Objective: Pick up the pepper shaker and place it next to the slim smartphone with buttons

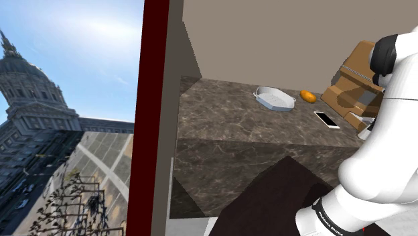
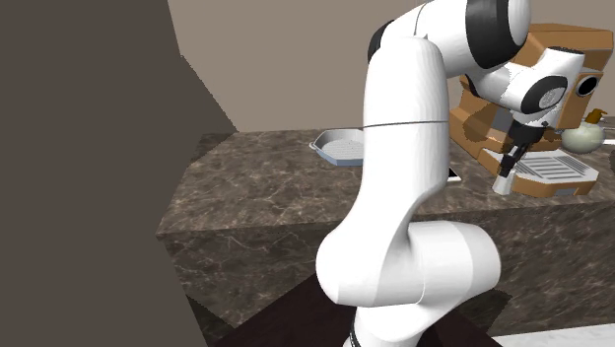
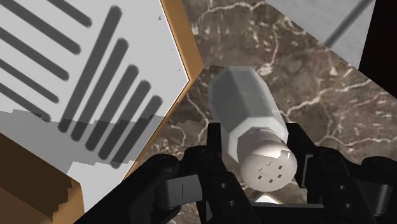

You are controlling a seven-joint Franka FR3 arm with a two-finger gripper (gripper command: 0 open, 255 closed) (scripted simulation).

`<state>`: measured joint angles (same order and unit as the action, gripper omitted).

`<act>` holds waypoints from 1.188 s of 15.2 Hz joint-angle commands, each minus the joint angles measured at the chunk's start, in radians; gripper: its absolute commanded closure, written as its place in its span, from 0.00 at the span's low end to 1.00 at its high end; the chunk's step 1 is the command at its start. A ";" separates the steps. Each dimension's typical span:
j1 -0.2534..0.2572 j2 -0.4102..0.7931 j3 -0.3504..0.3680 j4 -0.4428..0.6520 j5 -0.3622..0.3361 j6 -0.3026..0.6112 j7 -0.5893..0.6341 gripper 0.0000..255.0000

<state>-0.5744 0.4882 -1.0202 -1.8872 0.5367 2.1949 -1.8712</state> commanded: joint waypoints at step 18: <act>0.061 -0.076 -0.073 0.031 -0.084 -0.081 0.051 0.00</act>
<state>-0.5148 0.4127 -1.0926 -1.8558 0.4537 2.1143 -1.8218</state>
